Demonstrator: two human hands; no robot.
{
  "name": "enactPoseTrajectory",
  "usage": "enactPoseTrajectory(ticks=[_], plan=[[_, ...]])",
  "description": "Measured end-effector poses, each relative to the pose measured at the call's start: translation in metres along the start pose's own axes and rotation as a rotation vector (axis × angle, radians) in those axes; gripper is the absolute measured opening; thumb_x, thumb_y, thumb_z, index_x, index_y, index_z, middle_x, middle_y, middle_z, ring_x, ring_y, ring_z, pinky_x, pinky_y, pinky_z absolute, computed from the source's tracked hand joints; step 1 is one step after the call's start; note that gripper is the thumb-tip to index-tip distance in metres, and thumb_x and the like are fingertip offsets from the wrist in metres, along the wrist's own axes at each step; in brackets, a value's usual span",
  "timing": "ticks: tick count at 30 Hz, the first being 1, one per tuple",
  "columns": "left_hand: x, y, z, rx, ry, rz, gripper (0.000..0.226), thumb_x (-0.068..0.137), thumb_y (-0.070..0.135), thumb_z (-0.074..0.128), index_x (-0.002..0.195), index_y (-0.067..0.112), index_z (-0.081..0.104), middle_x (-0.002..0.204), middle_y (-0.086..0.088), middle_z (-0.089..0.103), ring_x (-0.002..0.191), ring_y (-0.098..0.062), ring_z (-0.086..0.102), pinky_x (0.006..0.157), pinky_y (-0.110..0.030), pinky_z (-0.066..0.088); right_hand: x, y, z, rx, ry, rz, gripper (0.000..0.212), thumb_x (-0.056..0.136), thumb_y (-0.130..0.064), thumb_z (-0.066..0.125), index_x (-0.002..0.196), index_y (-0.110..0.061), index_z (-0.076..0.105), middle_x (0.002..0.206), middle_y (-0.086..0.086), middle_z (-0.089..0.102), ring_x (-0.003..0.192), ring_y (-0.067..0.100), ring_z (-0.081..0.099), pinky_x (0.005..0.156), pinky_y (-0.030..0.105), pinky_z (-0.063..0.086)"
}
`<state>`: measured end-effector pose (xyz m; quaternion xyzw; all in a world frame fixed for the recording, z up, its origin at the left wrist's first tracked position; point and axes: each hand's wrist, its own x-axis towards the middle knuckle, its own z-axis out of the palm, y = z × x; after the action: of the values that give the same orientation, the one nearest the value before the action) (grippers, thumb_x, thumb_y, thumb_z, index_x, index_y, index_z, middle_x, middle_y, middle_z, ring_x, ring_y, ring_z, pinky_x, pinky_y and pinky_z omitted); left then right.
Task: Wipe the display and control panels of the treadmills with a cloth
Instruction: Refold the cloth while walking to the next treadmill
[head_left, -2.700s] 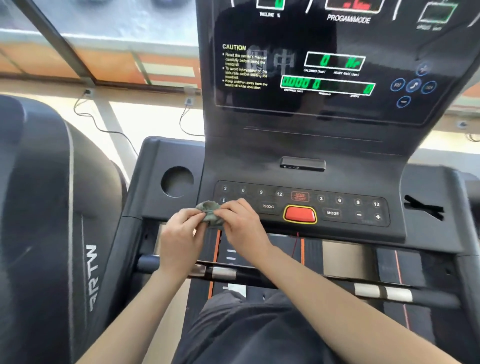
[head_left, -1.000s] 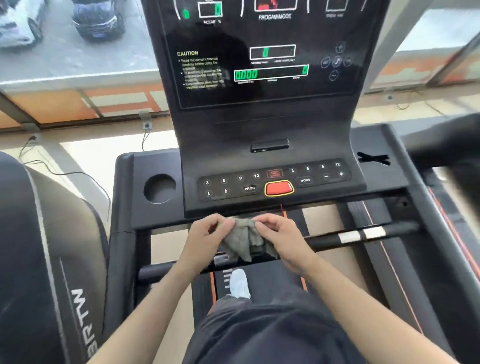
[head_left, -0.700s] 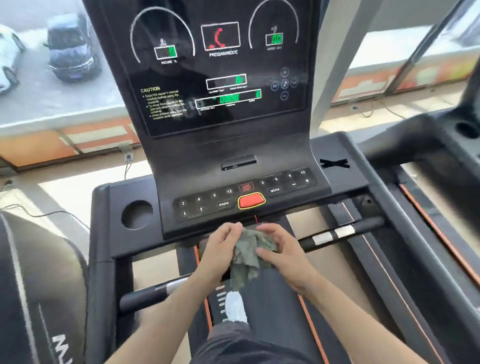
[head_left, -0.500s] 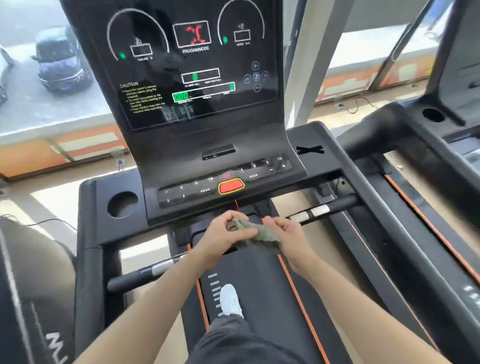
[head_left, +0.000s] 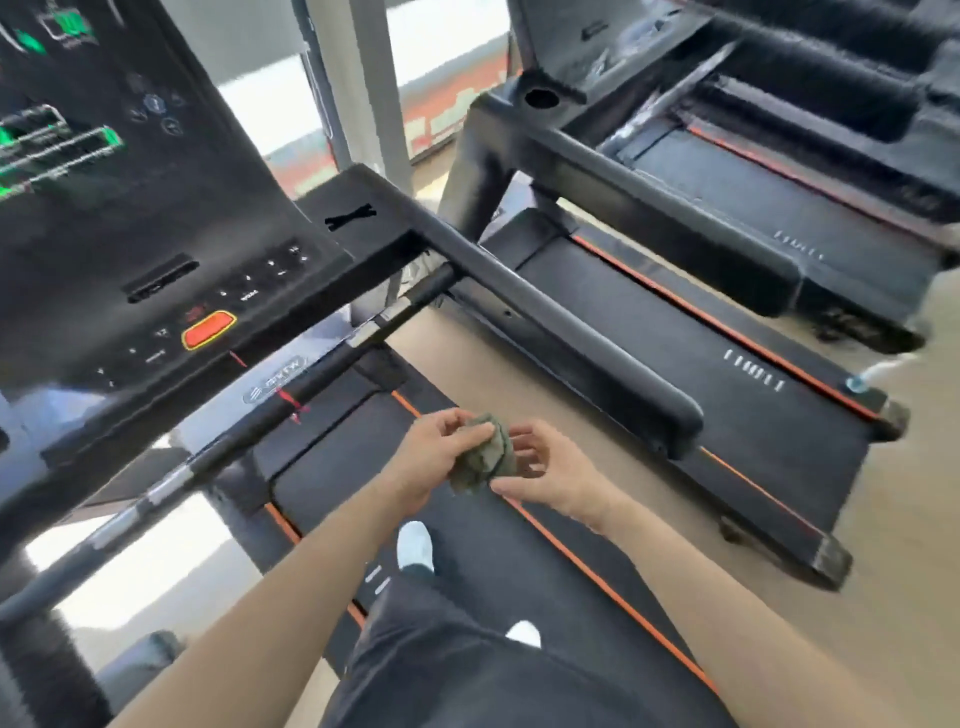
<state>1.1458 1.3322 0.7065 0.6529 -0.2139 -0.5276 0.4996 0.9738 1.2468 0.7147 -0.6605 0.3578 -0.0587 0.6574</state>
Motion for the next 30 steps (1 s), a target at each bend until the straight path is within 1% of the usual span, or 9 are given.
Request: enactPoseTrajectory(ticks=[3,7,11,14,17,22,25,28,30], plan=[[-0.001,0.0,0.054,0.108,-0.096,0.011,0.026,0.083,0.026,0.082,0.092,0.007,0.067,0.08,-0.006,0.07,0.071,-0.017,0.062,0.063,-0.027,0.049,-0.035,0.02,-0.024,-0.006,0.116,-0.056,0.057,0.069,-0.011,0.089,0.115,-0.023,0.056,0.104,-0.003,0.069,0.088,-0.002,0.064,0.08,0.015,0.05],[0.009,-0.002,0.114,0.293,-0.252,0.008,0.024,0.085,0.024,0.082,0.079,0.015,0.061,0.061,0.004,0.062,0.049,-0.011,0.052,0.041,-0.019,0.038,-0.069,0.042,-0.057,-0.046,0.258,-0.081,0.032,0.087,-0.001,0.072,0.086,-0.032,0.061,0.074,-0.023,0.066,0.071,-0.007,0.058,0.07,0.014,0.044],[0.032,-0.007,0.159,0.405,-0.497,0.034,0.019,0.085,0.028,0.082,0.079,0.018,0.068,0.066,0.008,0.065,0.06,-0.004,0.058,0.057,-0.019,0.047,-0.104,0.072,-0.093,0.098,0.436,0.021,0.019,0.097,-0.007,0.059,0.105,-0.014,0.074,0.089,-0.003,0.069,0.083,0.009,0.059,0.078,0.036,0.052],[0.048,-0.012,0.189,0.552,-0.666,0.031,0.02,0.086,0.031,0.081,0.091,0.013,0.075,0.071,0.003,0.064,0.061,-0.006,0.056,0.057,-0.02,0.045,-0.132,0.09,-0.115,0.206,0.603,0.116,0.021,0.1,-0.007,0.055,0.11,-0.01,0.074,0.089,0.001,0.068,0.082,0.012,0.059,0.076,0.034,0.052],[0.06,-0.013,0.22,0.724,-0.775,0.071,0.024,0.085,0.037,0.081,0.089,0.014,0.078,0.065,0.004,0.057,0.055,-0.006,0.046,0.055,-0.023,0.038,-0.16,0.109,-0.133,0.282,0.744,0.158,0.017,0.098,-0.006,0.06,0.102,-0.012,0.075,0.088,0.0,0.071,0.08,0.012,0.062,0.074,0.029,0.051],[0.076,-0.008,0.281,1.016,-0.768,0.339,0.028,0.079,0.049,0.08,0.063,0.031,0.065,0.057,0.011,0.055,0.055,-0.006,0.049,0.056,-0.028,0.038,-0.191,0.135,-0.168,0.345,0.944,0.221,0.017,0.096,0.0,0.059,0.089,-0.013,0.068,0.076,0.002,0.064,0.068,0.014,0.054,0.059,0.022,0.047],[0.087,-0.007,0.322,1.003,-0.745,0.372,0.029,0.083,0.045,0.078,0.064,0.031,0.061,0.057,0.013,0.053,0.057,-0.005,0.047,0.057,-0.026,0.036,-0.205,0.149,-0.2,0.372,1.083,0.243,0.02,0.1,-0.003,0.052,0.09,-0.014,0.066,0.077,-0.004,0.065,0.068,0.009,0.055,0.057,0.017,0.047],[0.09,-0.01,0.359,0.882,-0.762,0.316,0.027,0.088,0.036,0.076,0.066,0.031,0.061,0.051,0.019,0.049,0.052,0.0,0.042,0.055,-0.018,0.034,-0.217,0.163,-0.238,0.412,1.009,0.255,0.018,0.098,-0.006,0.051,0.097,-0.012,0.067,0.082,0.002,0.066,0.071,0.01,0.056,0.065,0.026,0.046],[0.088,-0.012,0.385,0.844,-0.769,0.29,0.028,0.089,0.034,0.074,0.065,0.029,0.062,0.053,0.017,0.048,0.054,-0.003,0.041,0.056,-0.023,0.035,-0.221,0.171,-0.264,0.394,0.864,0.218,0.027,0.088,-0.016,0.056,0.111,-0.018,0.069,0.08,0.009,0.063,0.07,0.013,0.054,0.066,0.028,0.045]])
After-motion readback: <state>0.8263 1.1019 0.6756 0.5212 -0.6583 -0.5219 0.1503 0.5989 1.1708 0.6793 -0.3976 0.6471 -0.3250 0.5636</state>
